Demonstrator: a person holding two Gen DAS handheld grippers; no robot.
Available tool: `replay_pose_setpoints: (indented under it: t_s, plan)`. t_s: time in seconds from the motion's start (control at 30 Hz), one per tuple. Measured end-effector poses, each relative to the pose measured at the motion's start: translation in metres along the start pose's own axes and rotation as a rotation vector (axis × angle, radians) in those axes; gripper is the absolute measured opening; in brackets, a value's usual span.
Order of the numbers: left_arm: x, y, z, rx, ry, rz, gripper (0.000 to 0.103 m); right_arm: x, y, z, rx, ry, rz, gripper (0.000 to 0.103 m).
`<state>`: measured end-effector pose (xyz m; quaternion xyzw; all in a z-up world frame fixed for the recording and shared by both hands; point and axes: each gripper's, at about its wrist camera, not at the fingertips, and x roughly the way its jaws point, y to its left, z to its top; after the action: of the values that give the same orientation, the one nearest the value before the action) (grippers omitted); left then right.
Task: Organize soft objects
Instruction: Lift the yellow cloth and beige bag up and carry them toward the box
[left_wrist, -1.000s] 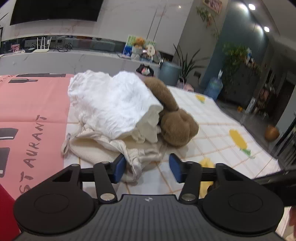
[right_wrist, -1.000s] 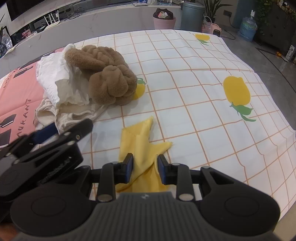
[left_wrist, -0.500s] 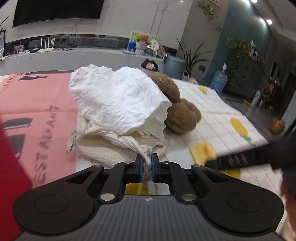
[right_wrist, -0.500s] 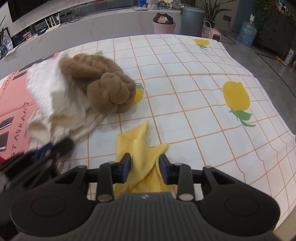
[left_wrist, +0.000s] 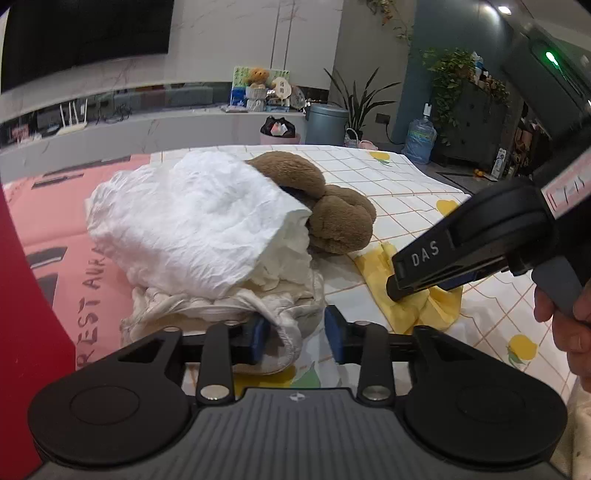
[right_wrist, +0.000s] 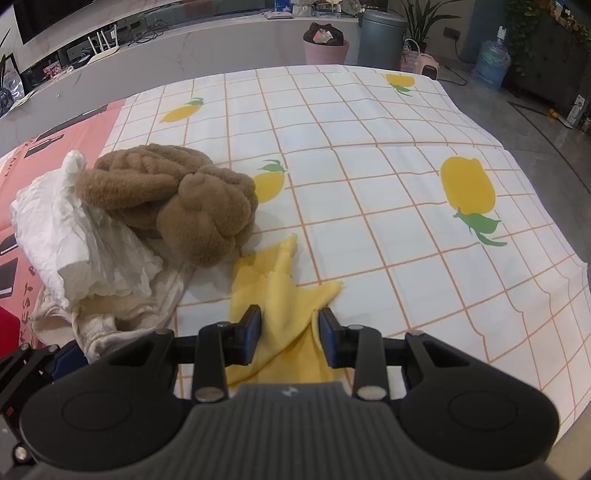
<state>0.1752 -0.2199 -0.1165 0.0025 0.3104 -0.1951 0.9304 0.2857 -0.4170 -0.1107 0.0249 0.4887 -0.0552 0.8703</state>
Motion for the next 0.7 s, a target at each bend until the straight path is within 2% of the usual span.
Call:
replay_pose_setpoints:
  t_s: [0.03,0.1,0.2,0.27,0.3,0.33,0.4,0.5,0.57,0.6,0.63,0.7]
  plan:
    - [0.002,-0.001,0.001,-0.002,-0.003,-0.006,0.055,0.0,0.0,0.0,-0.002,-0.002,0.0,0.034]
    - [0.005,-0.002,0.001,-0.018,-0.011,-0.011,0.06,0.001,0.001,0.0,-0.007,-0.005,-0.001,0.035]
    - [0.011,0.005,0.005,-0.09,-0.016,-0.034,0.061,0.0,0.001,-0.001,-0.008,-0.007,0.003,0.035]
    - [0.012,0.015,0.005,-0.156,-0.028,-0.063,0.047,0.0,0.001,-0.001,-0.009,-0.008,0.004,0.035]
    - [0.012,0.02,0.006,-0.178,-0.03,-0.057,0.031,0.0,0.0,-0.001,-0.004,-0.007,0.005,0.035]
    - [0.012,0.024,0.006,-0.193,-0.028,-0.048,0.023,0.0,0.001,-0.001,-0.002,-0.007,0.004,0.035]
    - [0.012,0.031,0.006,-0.218,-0.02,-0.091,0.008,-0.001,0.001,-0.001,-0.008,-0.007,0.002,0.035]
    - [0.007,0.034,0.006,-0.235,-0.046,-0.086,0.008,-0.001,0.001,-0.002,-0.003,-0.004,0.005,0.034]
    - [-0.001,0.031,0.006,-0.207,-0.071,-0.088,0.008,-0.003,0.0,-0.002,0.001,-0.003,0.015,0.022]
    - [-0.005,0.031,0.007,-0.206,-0.085,-0.092,0.008,-0.004,0.0,-0.003,0.003,0.004,0.029,0.009]
    - [-0.009,0.031,0.008,-0.21,-0.092,-0.095,0.008,-0.005,0.0,-0.003,0.01,0.012,0.043,0.003]
    - [-0.016,0.03,0.012,-0.208,-0.105,-0.102,0.008,-0.007,-0.001,-0.005,0.025,0.021,0.07,0.003]
